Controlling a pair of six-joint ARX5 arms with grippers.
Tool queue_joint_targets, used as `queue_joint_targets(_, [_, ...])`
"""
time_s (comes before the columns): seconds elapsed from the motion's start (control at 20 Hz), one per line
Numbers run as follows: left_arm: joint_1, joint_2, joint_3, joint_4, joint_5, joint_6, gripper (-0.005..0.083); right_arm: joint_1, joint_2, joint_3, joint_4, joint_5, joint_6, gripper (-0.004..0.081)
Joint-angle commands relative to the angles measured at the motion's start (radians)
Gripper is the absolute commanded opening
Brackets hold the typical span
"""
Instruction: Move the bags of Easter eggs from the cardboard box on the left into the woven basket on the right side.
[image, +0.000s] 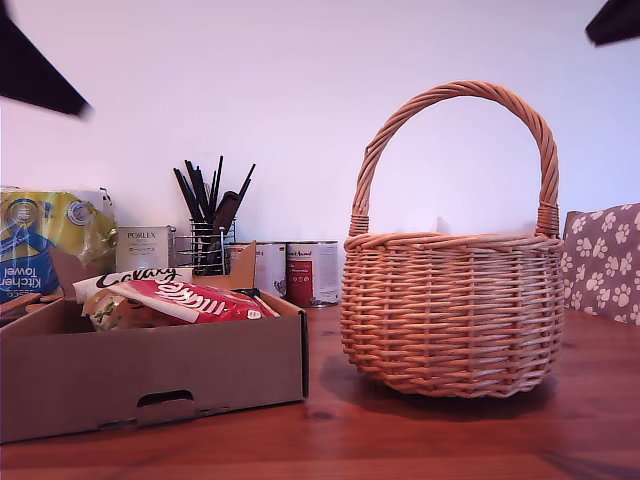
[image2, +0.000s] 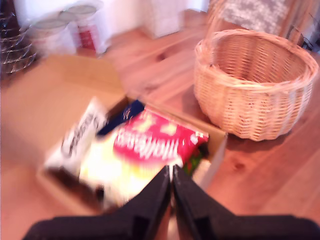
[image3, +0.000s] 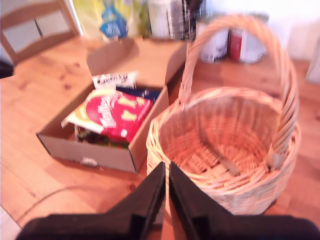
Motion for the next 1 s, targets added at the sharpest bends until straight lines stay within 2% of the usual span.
queue_joint_targets(0.0, [-0.001,0.084,-0.002,0.044,-0.007,0.101,0.0658,0.004,0.010,0.005,0.015,-0.009,-0.002,-0.0013])
queue_joint_targets(0.2, [0.000,0.297,0.004,0.163,-0.007,0.113,0.0658,0.004,0.013,0.006,0.016,-0.029,-0.002,-0.0013])
queue_joint_targets(0.4, [0.000,0.490,0.099,0.192,0.019,0.112,0.0658,0.004,0.013,0.006,0.020,-0.040,-0.010,-0.0013])
queue_joint_targets(0.6, [0.005,0.677,0.256,0.144,0.062,0.051,0.0658,0.004,0.013,0.006,0.020,-0.063,-0.018,-0.0013])
queue_joint_targets(0.75, [0.019,0.812,0.380,0.036,0.120,0.021,0.0658,0.004,0.013,0.006,0.019,-0.063,-0.018,-0.0013])
queue_joint_targets(0.95, [0.019,0.937,0.459,-0.053,0.115,0.003,0.0658,0.004,0.013,0.006,0.019,-0.063,-0.018,-0.0013])
